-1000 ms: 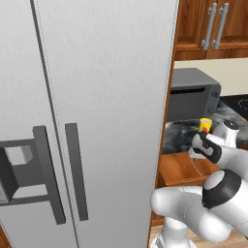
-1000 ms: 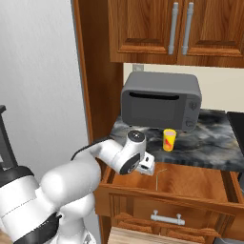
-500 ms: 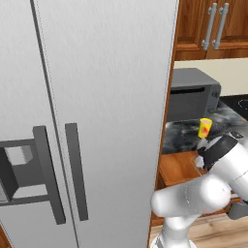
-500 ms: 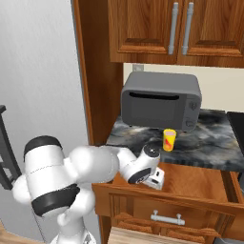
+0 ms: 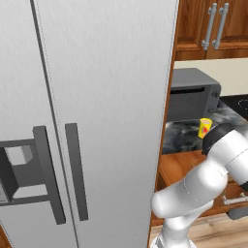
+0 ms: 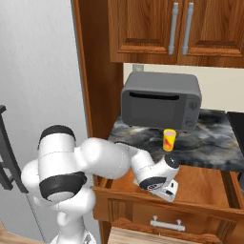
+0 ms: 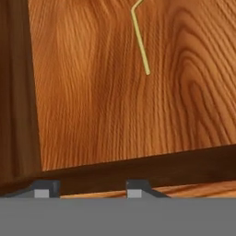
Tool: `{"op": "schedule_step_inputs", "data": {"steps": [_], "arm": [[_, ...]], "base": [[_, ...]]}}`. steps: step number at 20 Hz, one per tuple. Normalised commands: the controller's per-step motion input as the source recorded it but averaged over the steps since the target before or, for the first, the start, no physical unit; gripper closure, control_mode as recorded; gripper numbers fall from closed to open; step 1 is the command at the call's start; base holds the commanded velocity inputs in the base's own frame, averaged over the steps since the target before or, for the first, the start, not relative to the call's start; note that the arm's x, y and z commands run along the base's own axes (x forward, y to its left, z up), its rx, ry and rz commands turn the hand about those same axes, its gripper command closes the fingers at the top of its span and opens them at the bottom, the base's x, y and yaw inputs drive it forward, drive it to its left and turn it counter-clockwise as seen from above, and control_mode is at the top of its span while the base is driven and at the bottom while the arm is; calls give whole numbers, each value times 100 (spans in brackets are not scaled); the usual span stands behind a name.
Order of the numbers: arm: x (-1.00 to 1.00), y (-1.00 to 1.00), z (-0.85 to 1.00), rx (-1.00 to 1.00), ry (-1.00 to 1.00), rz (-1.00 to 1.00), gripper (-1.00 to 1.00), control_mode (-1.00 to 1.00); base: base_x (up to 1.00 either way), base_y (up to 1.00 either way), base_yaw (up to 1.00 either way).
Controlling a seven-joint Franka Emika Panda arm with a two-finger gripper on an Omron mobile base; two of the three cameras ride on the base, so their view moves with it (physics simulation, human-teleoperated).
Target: Pick up the straw from the right drawer and put it inside the smoothie cup.
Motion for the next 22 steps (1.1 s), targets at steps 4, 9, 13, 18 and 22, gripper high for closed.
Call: {"op": "schedule_step_inputs", "data": {"steps": [4, 9, 13, 18, 22], "arm": [[-97, -37, -34, 1, 7, 0, -100, -100], [-100, -54, -35, 3, 2, 0, -100, -100], [-100, -49, -25, 1, 1, -1, -100, -100], [-100, -53, -1, 2, 0, 0, -100, -100], [3, 42, 38, -7, 0, -9, -100, -100]], "base": [[0, 0, 0], [0, 0, 0], [0, 0, 0], [0, 0, 0], [0, 0, 0]]}}
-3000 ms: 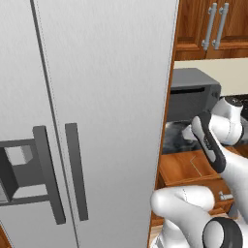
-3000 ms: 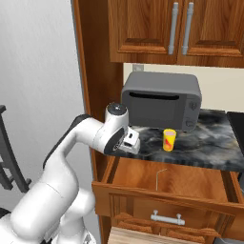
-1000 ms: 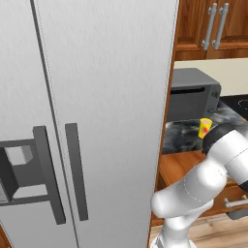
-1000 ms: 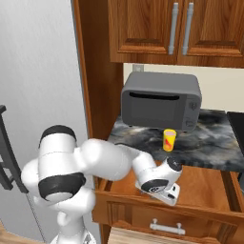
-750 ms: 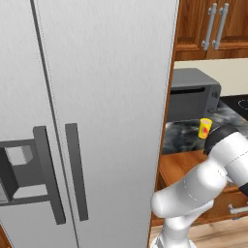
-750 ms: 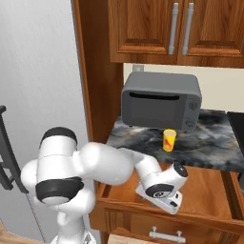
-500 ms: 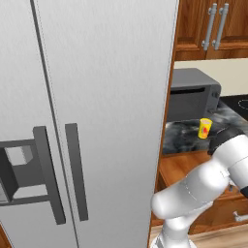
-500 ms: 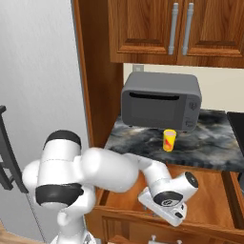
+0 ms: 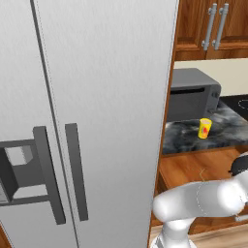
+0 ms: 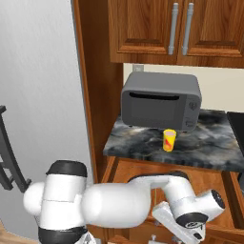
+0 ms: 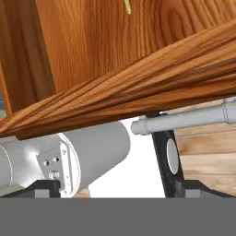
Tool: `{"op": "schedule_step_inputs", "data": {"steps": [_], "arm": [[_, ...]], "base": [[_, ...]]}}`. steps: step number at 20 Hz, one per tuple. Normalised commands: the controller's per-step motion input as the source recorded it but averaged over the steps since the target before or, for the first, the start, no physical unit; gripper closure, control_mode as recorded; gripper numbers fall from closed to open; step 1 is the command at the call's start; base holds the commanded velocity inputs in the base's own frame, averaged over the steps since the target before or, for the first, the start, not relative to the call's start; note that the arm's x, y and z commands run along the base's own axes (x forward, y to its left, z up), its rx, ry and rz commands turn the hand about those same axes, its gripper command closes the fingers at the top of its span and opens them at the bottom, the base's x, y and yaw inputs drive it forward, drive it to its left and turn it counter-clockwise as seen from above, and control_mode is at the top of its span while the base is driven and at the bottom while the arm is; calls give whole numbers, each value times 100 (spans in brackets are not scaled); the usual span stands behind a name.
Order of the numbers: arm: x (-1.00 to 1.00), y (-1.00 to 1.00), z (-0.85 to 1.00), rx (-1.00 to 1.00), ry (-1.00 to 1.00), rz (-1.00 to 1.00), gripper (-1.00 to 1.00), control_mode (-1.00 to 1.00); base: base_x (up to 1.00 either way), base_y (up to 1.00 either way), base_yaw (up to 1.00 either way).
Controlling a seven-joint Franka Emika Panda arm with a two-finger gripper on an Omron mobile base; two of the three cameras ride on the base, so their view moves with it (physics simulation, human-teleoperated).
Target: Pick up the straw from the right drawer and put it inside the smoothie cup.
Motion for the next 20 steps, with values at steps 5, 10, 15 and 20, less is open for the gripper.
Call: {"op": "schedule_step_inputs", "data": {"steps": [5, 10, 15, 20], "arm": [[73, 78, 79, -25, 1, -10, -100, -100], [83, 87, 10, -25, 8, -6, -100, -100], [47, 67, -65, -19, 9, 0, -100, -100], [35, 20, -16, -1, 2, 0, -100, -100]], "base": [[0, 0, 0], [0, 0, 0], [0, 0, 0], [0, 0, 0]]}}
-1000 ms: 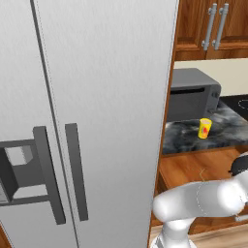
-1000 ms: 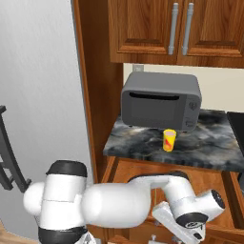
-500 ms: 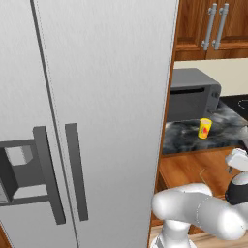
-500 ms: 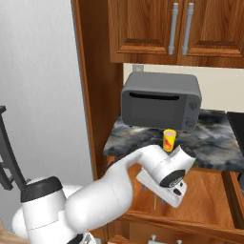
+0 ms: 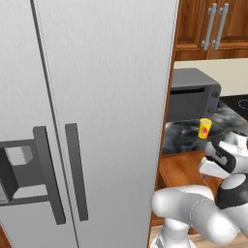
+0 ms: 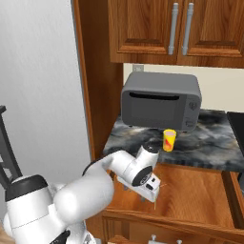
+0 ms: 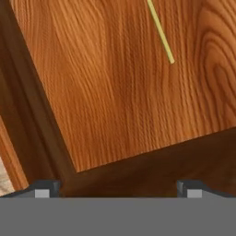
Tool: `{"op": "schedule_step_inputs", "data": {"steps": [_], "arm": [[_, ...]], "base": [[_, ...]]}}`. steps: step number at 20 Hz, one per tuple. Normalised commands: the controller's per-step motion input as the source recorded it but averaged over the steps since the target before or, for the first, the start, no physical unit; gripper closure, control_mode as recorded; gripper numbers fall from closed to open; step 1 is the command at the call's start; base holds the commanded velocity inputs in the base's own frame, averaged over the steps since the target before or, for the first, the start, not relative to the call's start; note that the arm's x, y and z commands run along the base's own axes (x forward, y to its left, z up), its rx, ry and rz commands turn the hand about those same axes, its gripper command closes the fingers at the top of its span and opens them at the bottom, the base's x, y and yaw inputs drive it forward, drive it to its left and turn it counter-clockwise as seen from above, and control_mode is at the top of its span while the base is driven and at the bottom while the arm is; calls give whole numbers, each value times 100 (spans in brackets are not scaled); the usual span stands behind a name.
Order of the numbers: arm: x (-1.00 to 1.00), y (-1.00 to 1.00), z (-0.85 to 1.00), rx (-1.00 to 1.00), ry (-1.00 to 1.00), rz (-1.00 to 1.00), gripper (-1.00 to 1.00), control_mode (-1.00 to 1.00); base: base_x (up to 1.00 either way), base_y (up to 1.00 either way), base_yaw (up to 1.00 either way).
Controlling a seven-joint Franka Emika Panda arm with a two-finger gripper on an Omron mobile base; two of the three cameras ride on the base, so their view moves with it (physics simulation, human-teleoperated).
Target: Pick up the straw from the right drawer and put it inside the smoothie cup.
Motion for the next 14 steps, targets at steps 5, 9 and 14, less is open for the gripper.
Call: {"op": "schedule_step_inputs", "data": {"steps": [5, 9, 14], "arm": [[63, -1, -10, 1, 7, 3, -100, -100], [53, -3, -28, 1, 2, 5, -100, -100], [28, -35, -17, 0, 2, 1, -100, -100]], "base": [[0, 0, 0], [0, 0, 0], [0, 0, 0]]}}
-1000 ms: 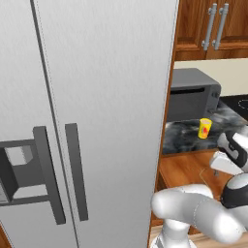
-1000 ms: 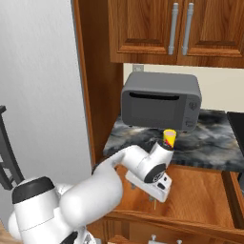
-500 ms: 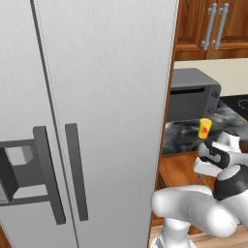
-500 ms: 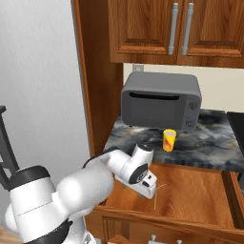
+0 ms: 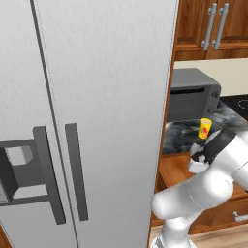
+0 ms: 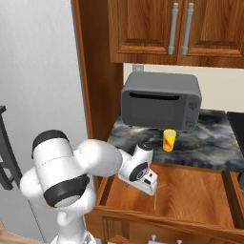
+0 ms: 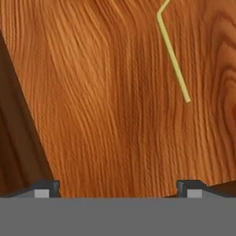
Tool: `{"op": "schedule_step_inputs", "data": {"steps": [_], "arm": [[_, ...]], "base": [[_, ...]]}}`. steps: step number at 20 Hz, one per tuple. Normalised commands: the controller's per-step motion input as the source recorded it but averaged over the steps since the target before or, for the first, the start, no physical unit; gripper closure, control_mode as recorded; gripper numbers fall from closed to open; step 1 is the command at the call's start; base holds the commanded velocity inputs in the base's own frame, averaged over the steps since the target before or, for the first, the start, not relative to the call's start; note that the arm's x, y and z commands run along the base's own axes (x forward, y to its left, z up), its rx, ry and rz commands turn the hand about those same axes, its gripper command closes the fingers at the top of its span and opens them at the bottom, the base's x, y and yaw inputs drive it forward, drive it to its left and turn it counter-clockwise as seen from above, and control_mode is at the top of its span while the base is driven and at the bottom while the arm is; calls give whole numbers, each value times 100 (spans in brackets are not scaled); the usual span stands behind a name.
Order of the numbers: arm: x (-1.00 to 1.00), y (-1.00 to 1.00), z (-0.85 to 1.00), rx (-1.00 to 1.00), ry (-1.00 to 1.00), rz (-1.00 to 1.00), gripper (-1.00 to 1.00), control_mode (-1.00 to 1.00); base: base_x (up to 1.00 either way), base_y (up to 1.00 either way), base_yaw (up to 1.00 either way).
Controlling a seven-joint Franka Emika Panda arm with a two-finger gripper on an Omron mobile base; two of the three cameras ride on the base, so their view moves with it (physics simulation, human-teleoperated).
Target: Pick up the straw from the right drawer and put it inside the smoothie cup.
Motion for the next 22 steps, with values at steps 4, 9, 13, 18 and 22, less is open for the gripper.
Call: {"op": "schedule_step_inputs", "data": {"steps": [4, 9, 13, 18, 22], "arm": [[21, -42, 0, 0, 0, 0, -100, -100], [22, -23, -26, 0, 0, 0, -100, -100], [20, -2, -49, 0, 0, 0, -100, -100], [10, -16, -16, 0, -5, 0, -100, -100], [5, -19, -1, 0, -7, 0, -100, -100]], "base": [[0, 0, 0], [0, 0, 0], [0, 0, 0], [0, 0, 0], [0, 0, 0]]}}
